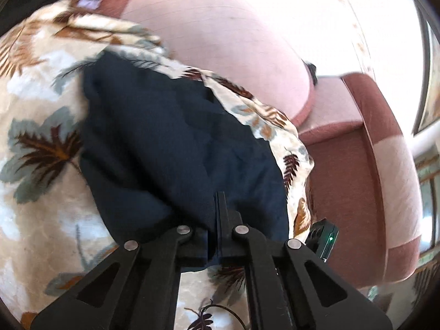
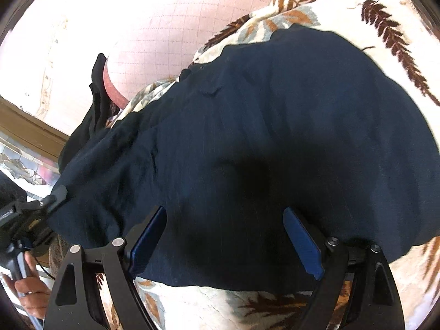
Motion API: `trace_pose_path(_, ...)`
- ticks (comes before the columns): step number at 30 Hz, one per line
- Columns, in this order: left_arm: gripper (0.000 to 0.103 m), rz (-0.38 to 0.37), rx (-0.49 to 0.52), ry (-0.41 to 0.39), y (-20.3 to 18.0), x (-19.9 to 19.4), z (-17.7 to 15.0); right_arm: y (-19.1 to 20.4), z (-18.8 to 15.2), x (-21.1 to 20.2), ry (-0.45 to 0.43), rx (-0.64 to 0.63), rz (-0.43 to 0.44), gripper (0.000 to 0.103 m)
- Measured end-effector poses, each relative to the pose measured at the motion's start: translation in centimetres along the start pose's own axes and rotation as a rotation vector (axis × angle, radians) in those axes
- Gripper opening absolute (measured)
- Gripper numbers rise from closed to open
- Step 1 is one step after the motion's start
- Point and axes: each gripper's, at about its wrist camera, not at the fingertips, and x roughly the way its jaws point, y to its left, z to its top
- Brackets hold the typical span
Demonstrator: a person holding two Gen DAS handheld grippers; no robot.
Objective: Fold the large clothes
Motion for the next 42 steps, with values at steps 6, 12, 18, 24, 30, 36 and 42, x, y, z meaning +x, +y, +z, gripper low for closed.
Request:
trace_pose_path(6,0.002,0.076,-0.01,-0.018,0.0,0.3,0.5,-1.5,-0.2,-1.5,-0.007,0.029,0.007,0.088)
trace_pose_path(12,0.012,0.321,-0.131,-0.056,7.1,-1.3,1.3,-1.8,-0.2,-1.7,0.002,0.037,0.014,0.088)
trace_pose_path(18,0.02,0.278,-0.349,-0.045,16.1,-3.1,0.6,-1.5,0.0,-2.0,-0.029,0.039,0.01,0.088)
trace_pose_path(24,0.083,0.097,-0.339,-0.085,16.1,-2.9,3.3,-1.4,0.3,-1.1,-0.033,0.058,0.021,0.089)
trace_pose_path(30,0.083,0.035,-0.402,0.087,16.5,4.8,5.4,-0.3,0.1,0.7,-0.004,-0.001,0.006,0.089)
trace_pose_path(36,0.029,0.038,-0.265,0.045,13.0,4.6,5.3,0.0,0.1,0.8,-0.023,-0.007,0.01,0.089)
trace_pose_path(42,0.015,0.003,-0.208,0.01,8.8,3.4,4.5,0.2,0.0,0.1,-0.042,-0.017,0.007,0.089)
